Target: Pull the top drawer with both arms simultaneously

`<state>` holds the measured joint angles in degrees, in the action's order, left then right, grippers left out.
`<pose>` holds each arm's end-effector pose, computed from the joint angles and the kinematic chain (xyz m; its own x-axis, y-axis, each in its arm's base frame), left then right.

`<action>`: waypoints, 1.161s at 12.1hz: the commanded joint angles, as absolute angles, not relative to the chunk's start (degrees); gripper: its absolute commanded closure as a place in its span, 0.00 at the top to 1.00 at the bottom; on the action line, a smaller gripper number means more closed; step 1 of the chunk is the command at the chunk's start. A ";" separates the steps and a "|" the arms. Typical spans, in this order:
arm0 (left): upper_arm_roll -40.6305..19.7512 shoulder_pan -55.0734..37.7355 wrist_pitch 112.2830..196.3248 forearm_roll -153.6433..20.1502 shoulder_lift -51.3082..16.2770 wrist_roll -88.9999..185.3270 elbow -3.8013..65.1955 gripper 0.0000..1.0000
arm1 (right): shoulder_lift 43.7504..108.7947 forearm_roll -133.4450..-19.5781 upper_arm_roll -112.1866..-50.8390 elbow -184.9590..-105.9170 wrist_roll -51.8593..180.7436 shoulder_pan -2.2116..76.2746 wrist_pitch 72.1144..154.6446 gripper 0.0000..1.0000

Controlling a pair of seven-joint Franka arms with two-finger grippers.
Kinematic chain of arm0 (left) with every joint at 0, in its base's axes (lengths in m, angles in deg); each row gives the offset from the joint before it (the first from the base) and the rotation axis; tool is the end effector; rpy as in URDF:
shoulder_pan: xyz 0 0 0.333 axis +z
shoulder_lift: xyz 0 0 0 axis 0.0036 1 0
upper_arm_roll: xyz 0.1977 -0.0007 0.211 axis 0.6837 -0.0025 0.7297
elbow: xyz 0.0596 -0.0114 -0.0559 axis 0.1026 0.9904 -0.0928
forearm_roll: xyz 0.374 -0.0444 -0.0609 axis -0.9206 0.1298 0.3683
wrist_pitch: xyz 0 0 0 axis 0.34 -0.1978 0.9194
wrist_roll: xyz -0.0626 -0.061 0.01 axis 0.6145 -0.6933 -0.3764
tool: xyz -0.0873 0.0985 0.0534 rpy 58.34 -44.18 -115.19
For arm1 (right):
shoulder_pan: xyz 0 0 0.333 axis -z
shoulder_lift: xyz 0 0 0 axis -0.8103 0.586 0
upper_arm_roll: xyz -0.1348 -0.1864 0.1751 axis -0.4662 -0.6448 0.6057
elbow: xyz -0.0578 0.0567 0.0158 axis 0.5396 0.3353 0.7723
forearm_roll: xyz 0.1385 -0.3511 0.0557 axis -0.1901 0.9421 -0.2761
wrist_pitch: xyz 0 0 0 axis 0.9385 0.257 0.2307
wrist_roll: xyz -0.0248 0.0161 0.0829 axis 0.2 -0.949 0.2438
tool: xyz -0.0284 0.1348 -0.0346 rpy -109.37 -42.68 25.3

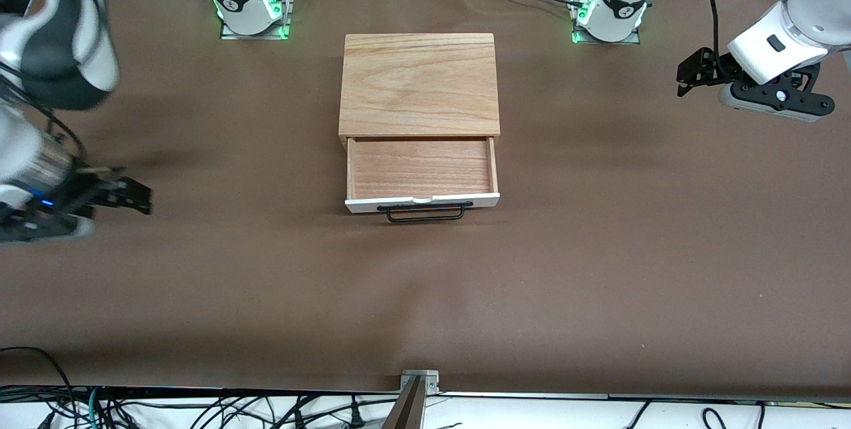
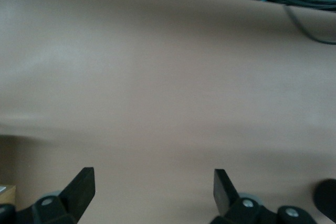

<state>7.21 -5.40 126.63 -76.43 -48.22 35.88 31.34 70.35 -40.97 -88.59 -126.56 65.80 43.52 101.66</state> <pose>0.5051 -0.0531 0.5272 0.9728 -0.2073 -0.1030 -0.2087 -0.9780 -0.0025 0.6480 -0.0021 0.4887 0.9901 0.0897 0.1083 0.0842 -0.9950 0.0540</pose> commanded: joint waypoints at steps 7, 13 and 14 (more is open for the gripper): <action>6.66 -5.07 125.47 -77.94 -47.97 36.97 30.30 1.00 | 58.17 -40.81 -80.74 -132.37 55.48 52.81 89.35 1.00; 6.66 -4.98 125.38 -77.85 -47.97 37.05 30.39 1.00 | 57.72 -40.02 -77.47 -136.94 55.18 55.01 90.13 1.00; 6.66 -4.98 125.38 -77.85 -47.97 37.05 30.39 1.00 | 58.08 -40.02 -77.47 -135.99 57.11 55.10 90.13 1.00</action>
<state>7.17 -5.38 126.38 -76.43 -48.15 36.56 31.30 58.29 -40.86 -78.50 -135.97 54.50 53.87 89.71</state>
